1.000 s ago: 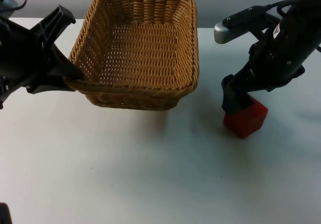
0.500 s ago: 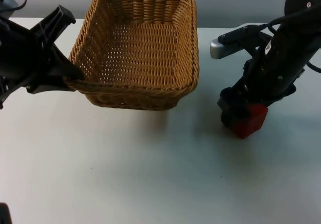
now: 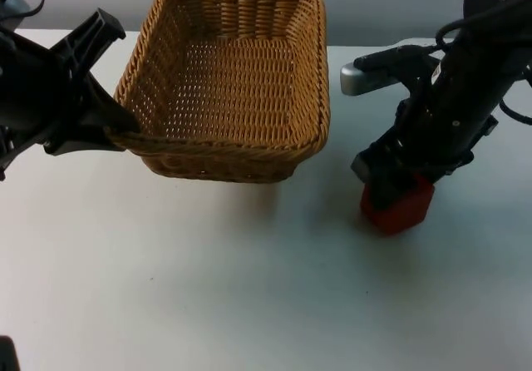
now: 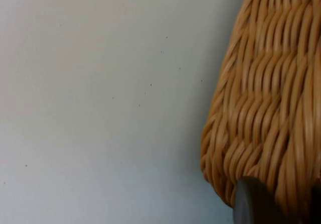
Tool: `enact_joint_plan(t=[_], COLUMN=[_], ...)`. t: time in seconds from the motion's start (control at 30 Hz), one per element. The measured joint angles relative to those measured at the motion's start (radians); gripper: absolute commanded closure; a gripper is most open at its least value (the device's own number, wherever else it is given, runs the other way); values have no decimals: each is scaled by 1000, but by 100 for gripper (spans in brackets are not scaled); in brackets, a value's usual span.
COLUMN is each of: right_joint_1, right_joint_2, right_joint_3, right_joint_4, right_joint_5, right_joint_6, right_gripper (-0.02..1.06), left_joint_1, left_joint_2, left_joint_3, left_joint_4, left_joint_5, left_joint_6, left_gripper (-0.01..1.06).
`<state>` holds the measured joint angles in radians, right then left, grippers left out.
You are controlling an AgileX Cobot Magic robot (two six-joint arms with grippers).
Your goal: Pick up the basket with the left hand and place the cube into the basket with the right hand.
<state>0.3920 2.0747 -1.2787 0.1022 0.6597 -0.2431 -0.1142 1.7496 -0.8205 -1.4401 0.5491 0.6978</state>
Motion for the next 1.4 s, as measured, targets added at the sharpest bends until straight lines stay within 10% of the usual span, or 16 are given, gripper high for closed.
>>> enact_joint_plan(t=[0.57, 1.4], right_joint_1=[33, 207], right_joint_2=[-24, 77], right_joint_3=[-582, -670], right_joint_4=[-35, 2], right_joint_5=[405, 242], right_joint_6=[14, -35], right_gripper=[105, 94], left_joint_1=[0, 0], left_joint_2=[0, 0], left_joint_3=[0, 0], left_joint_4=[0, 1], left_joint_5=[0, 0], left_joint_6=[0, 0], left_gripper=[105, 105])
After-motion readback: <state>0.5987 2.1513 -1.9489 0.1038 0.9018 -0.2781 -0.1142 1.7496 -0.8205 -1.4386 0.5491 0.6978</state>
